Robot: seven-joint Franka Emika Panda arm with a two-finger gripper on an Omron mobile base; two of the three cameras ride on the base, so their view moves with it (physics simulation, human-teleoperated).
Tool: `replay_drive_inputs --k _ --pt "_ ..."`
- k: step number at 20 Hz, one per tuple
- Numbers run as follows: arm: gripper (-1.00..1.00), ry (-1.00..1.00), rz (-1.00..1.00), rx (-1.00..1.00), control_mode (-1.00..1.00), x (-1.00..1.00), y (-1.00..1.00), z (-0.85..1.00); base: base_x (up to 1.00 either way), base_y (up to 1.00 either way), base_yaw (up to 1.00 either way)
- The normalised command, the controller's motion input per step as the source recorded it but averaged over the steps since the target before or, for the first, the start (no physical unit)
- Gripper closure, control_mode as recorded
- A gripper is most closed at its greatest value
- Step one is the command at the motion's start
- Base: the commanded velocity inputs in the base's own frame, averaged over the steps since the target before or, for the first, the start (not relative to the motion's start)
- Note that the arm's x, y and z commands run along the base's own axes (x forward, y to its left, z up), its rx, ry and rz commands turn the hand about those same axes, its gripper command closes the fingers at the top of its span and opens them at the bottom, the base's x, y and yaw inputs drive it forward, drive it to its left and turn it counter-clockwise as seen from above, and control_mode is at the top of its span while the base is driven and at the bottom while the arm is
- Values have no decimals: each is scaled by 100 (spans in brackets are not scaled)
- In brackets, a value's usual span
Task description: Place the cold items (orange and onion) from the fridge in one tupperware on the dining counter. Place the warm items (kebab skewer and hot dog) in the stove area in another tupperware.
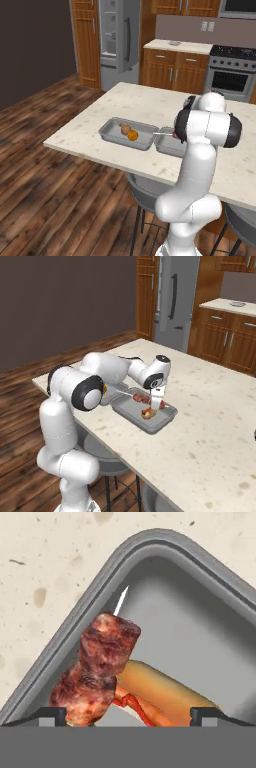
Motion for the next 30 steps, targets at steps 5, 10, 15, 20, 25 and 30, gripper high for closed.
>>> replay_drive_inputs --k 5,10,15,20,25,30 --pt "-100 -5 35 4 -100 -96 0 73 0 0 0" --pt "-100 -1 44 0 -100 -100 2 100 0 0 0" --pt "-100 -1 25 0 -100 -100 21 57 0 0 0" --pt "-100 -9 16 0 -100 -100 32 2 0 0 0" --pt "-100 -18 12 0 -100 -100 39 -13 0 0 0" --pt "-100 -24 9 -2 -100 -100 49 -6 0 0 0"
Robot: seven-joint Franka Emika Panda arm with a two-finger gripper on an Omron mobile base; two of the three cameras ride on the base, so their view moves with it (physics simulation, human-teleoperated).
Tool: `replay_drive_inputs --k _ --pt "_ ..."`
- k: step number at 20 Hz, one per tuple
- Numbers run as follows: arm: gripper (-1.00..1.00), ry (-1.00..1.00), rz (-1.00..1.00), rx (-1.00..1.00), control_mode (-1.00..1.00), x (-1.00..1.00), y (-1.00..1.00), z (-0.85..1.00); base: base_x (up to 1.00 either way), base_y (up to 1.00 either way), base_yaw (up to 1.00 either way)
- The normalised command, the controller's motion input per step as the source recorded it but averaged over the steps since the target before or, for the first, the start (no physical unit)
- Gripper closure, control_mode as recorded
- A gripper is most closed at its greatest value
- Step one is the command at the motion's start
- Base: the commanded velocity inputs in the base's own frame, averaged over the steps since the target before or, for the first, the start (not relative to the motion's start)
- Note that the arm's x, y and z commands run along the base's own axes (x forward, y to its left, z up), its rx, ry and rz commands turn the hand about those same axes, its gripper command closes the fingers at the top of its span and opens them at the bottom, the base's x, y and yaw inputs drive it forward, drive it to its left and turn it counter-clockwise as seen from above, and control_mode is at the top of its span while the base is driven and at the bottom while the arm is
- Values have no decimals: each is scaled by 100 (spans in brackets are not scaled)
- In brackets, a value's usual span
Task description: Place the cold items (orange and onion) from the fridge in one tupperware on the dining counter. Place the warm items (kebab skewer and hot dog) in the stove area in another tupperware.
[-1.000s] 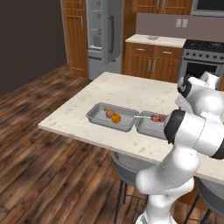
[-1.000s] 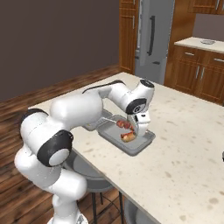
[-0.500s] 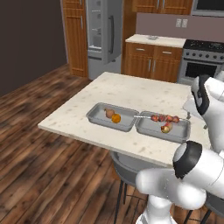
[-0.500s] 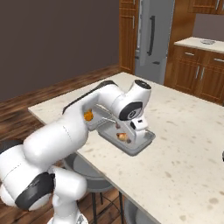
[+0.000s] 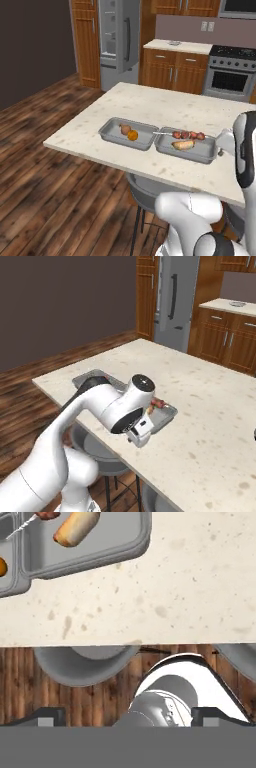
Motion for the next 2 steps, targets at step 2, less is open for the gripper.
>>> replay_drive_inputs --k 2 --pt "-100 -28 5 -12 -100 -100 95 0 0 0 0"
